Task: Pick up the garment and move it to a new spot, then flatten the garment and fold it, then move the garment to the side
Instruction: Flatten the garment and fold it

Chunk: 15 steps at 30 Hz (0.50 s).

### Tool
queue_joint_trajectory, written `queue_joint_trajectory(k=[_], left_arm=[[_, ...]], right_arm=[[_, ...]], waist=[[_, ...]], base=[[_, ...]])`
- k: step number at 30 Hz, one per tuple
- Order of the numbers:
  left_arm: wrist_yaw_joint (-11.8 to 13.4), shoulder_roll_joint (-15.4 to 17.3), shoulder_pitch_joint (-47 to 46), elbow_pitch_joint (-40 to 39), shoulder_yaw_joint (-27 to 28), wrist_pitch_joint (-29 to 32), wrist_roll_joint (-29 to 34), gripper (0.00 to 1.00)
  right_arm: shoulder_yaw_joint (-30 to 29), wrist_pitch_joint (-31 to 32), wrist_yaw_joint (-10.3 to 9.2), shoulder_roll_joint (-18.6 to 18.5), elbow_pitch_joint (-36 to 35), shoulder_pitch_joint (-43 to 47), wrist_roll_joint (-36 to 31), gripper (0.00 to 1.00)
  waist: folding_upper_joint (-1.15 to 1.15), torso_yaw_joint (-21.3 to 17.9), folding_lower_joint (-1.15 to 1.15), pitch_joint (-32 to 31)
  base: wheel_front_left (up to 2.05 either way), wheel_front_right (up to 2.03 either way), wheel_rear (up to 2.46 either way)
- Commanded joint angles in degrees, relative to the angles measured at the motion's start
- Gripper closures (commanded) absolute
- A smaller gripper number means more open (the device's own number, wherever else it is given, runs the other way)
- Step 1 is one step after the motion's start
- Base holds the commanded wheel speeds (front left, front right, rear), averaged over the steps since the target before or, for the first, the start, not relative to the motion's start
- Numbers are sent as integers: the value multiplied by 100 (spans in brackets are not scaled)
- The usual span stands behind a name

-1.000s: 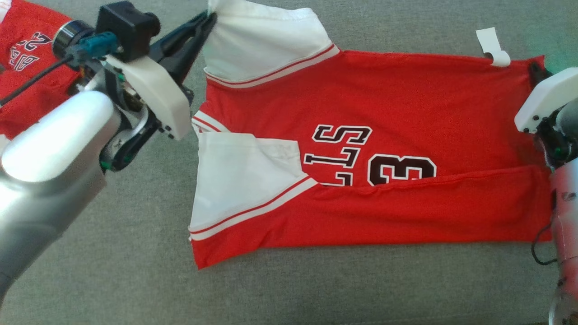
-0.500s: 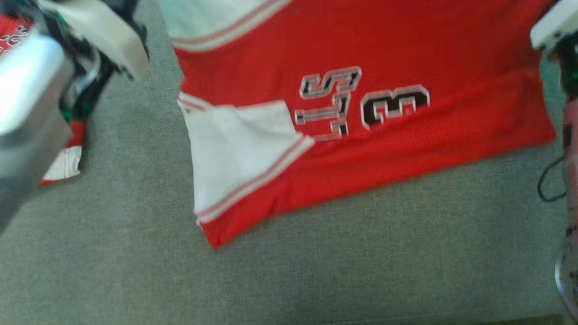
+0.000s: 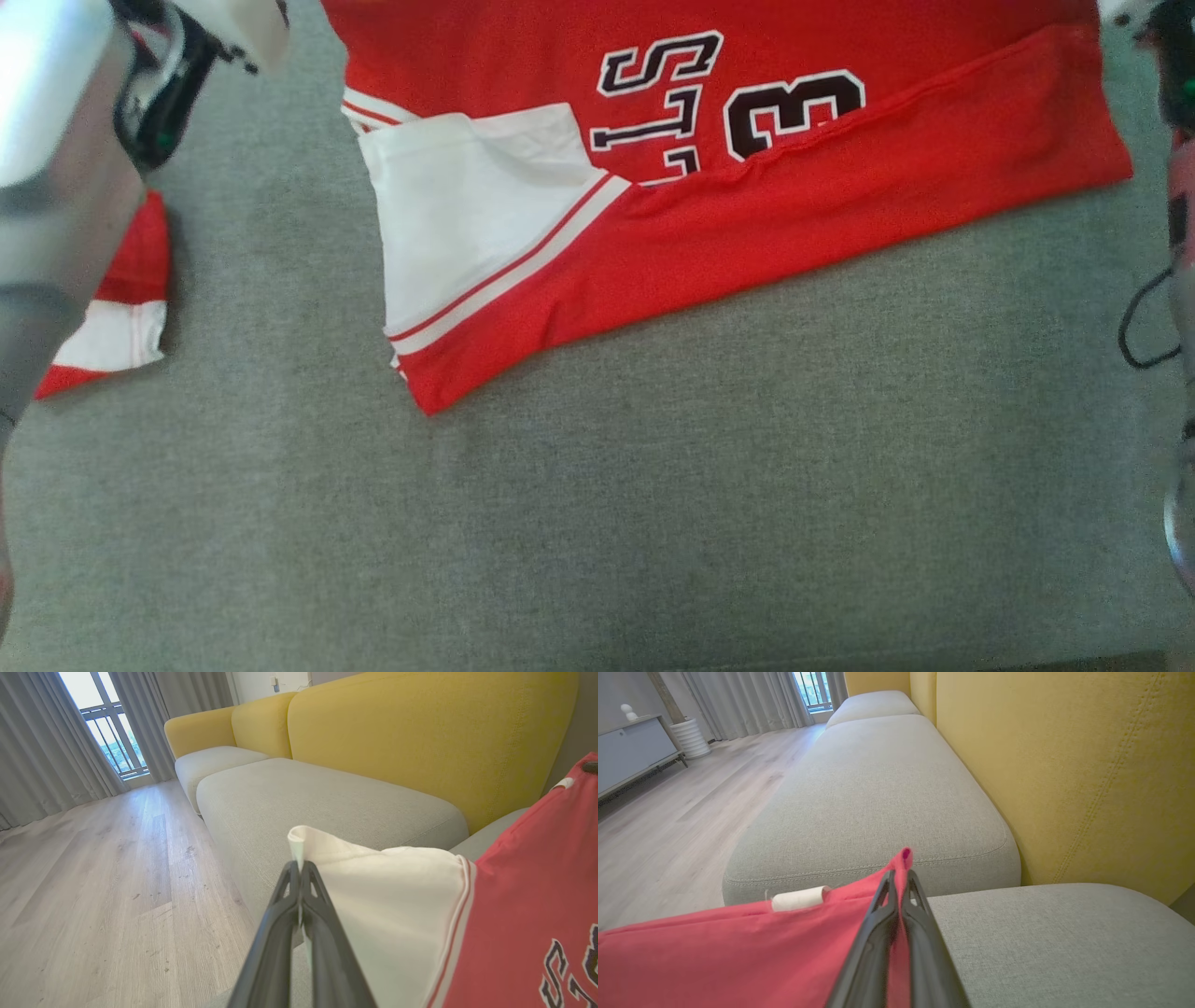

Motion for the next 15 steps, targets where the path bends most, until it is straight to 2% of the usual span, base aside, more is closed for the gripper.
queue_joint_trajectory(k=[1, 7, 15], left_arm=[[-23, 202, -207, -22, 124, -72, 28, 100], [-81, 345, 359, -383, -479, 48, -81, 100], [-84, 1069, 1190, -1914, -1159, 954, -737, 100]], right_arm=[[113, -62, -4, -59, -126, -19, 55, 100], [448, 141, -4, -397, 220, 524, 437, 100], [1046, 809, -4, -927, 278, 1269, 1040, 100]], waist=[[0, 40, -1, -100], [0, 144, -1, -512], [0, 249, -1, -937]], base=[[0, 0, 0], [0, 0, 0], [0, 0, 0]])
